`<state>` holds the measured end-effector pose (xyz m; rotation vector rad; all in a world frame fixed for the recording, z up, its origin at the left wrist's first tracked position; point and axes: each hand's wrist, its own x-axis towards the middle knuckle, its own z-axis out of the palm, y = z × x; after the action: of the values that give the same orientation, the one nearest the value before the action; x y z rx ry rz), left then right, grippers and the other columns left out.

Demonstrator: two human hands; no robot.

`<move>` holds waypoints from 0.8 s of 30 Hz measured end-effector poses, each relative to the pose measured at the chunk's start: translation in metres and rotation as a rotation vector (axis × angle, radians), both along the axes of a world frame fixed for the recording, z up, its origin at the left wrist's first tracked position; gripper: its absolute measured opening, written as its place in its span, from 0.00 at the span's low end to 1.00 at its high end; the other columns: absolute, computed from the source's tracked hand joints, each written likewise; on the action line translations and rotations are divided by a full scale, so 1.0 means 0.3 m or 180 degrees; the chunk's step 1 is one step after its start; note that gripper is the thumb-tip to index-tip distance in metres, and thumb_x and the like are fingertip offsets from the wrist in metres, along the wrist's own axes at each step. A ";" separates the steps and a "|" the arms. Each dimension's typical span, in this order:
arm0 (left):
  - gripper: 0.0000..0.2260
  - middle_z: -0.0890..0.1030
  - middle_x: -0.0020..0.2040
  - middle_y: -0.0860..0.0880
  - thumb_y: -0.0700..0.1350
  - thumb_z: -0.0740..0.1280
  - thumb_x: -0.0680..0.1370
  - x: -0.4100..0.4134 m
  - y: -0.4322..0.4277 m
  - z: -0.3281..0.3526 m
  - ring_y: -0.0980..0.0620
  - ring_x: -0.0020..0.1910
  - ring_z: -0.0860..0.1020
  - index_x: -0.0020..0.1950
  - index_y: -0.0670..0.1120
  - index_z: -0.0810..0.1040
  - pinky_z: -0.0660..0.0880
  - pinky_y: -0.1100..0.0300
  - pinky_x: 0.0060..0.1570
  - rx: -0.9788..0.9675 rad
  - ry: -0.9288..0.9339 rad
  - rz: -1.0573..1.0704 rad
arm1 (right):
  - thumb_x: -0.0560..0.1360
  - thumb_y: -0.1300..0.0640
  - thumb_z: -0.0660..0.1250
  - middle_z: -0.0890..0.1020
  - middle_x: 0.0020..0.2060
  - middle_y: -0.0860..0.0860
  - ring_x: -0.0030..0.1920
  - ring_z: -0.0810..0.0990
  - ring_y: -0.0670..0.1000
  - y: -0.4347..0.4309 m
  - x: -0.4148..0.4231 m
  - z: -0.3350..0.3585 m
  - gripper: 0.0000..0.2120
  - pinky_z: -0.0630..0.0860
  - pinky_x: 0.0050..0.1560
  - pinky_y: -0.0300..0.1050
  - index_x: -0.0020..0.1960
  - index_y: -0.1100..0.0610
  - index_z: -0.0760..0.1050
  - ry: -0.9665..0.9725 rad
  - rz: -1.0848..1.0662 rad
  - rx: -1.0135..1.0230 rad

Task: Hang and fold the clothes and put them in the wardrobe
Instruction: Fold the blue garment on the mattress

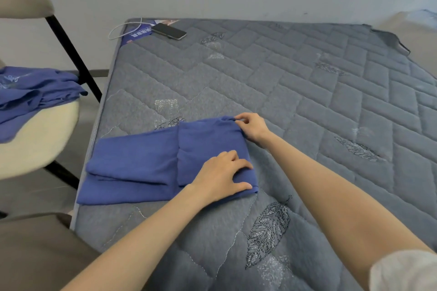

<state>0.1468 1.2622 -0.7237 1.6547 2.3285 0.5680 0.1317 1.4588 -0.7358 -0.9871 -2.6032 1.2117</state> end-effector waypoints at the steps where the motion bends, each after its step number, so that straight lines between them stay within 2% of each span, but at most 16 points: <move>1: 0.17 0.72 0.52 0.52 0.59 0.66 0.74 0.008 0.015 -0.003 0.53 0.51 0.70 0.61 0.56 0.75 0.66 0.60 0.44 -0.0077 0.0059 -0.0019 | 0.77 0.58 0.64 0.82 0.44 0.56 0.44 0.75 0.50 0.005 -0.001 -0.005 0.10 0.74 0.49 0.47 0.56 0.57 0.79 -0.0017 -0.0011 -0.0019; 4: 0.08 0.74 0.52 0.51 0.51 0.64 0.77 0.016 0.040 -0.012 0.50 0.52 0.72 0.53 0.51 0.79 0.66 0.58 0.43 -0.0282 0.0119 0.0018 | 0.76 0.57 0.65 0.79 0.39 0.51 0.43 0.77 0.52 0.020 -0.001 -0.011 0.07 0.77 0.49 0.52 0.52 0.55 0.80 0.0034 -0.0078 -0.0066; 8: 0.07 0.76 0.48 0.51 0.48 0.64 0.77 0.014 0.032 -0.025 0.51 0.49 0.73 0.45 0.50 0.82 0.71 0.55 0.44 -0.0467 -0.0371 -0.0217 | 0.77 0.60 0.60 0.80 0.36 0.49 0.46 0.79 0.51 0.055 -0.025 0.020 0.11 0.74 0.51 0.46 0.52 0.54 0.81 0.0189 -0.0273 0.0225; 12: 0.07 0.76 0.42 0.50 0.49 0.67 0.76 0.025 0.026 -0.030 0.54 0.43 0.70 0.42 0.49 0.82 0.73 0.51 0.44 -0.0453 -0.0906 -0.0501 | 0.77 0.64 0.54 0.79 0.38 0.54 0.38 0.76 0.53 0.075 -0.062 0.051 0.15 0.70 0.40 0.43 0.51 0.55 0.79 0.0433 -0.0601 0.0264; 14: 0.06 0.76 0.42 0.50 0.48 0.67 0.76 0.027 0.031 -0.036 0.54 0.43 0.70 0.43 0.49 0.83 0.73 0.50 0.45 -0.0371 -0.0913 -0.0453 | 0.77 0.66 0.53 0.79 0.41 0.57 0.38 0.76 0.55 0.069 -0.070 0.048 0.16 0.73 0.41 0.46 0.55 0.57 0.77 0.0312 -0.0560 0.0094; 17: 0.06 0.76 0.40 0.55 0.50 0.67 0.76 0.023 0.028 -0.038 0.57 0.42 0.70 0.44 0.52 0.83 0.72 0.56 0.45 -0.0194 -0.0826 -0.0326 | 0.77 0.67 0.53 0.80 0.52 0.58 0.48 0.79 0.56 0.054 -0.054 0.043 0.21 0.77 0.52 0.53 0.67 0.54 0.69 0.0100 -0.0507 -0.0387; 19: 0.09 0.77 0.39 0.55 0.52 0.66 0.76 0.007 0.016 -0.027 0.57 0.41 0.72 0.41 0.50 0.82 0.73 0.54 0.45 0.0041 -0.0723 -0.0085 | 0.78 0.65 0.54 0.79 0.53 0.58 0.47 0.77 0.55 0.051 -0.030 0.037 0.21 0.75 0.51 0.52 0.70 0.55 0.65 0.0172 -0.0699 -0.0456; 21: 0.10 0.79 0.41 0.53 0.52 0.65 0.76 -0.028 -0.002 -0.019 0.52 0.43 0.74 0.40 0.49 0.82 0.72 0.52 0.47 0.0401 -0.0463 0.0394 | 0.79 0.59 0.55 0.78 0.51 0.59 0.46 0.76 0.57 0.045 0.001 0.027 0.14 0.75 0.51 0.53 0.63 0.59 0.68 0.0221 -0.1019 -0.0371; 22: 0.09 0.79 0.43 0.53 0.51 0.65 0.76 -0.053 -0.014 -0.017 0.50 0.46 0.74 0.42 0.50 0.82 0.70 0.53 0.50 0.0584 -0.0309 0.0767 | 0.80 0.55 0.56 0.77 0.49 0.59 0.44 0.75 0.57 0.039 0.017 0.021 0.09 0.75 0.50 0.52 0.56 0.59 0.69 0.0173 -0.1119 -0.0413; 24: 0.06 0.75 0.53 0.53 0.49 0.65 0.76 -0.104 -0.047 -0.023 0.49 0.55 0.70 0.50 0.54 0.81 0.64 0.56 0.54 0.0755 -0.0200 0.1696 | 0.80 0.45 0.55 0.74 0.40 0.56 0.38 0.72 0.54 0.015 0.058 0.016 0.15 0.72 0.45 0.50 0.42 0.56 0.65 -0.0115 -0.1065 -0.0663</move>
<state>0.1154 1.2480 -0.7307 1.0539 2.7421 1.0124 0.1492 1.4633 -0.7309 -1.4248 -2.2440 1.3991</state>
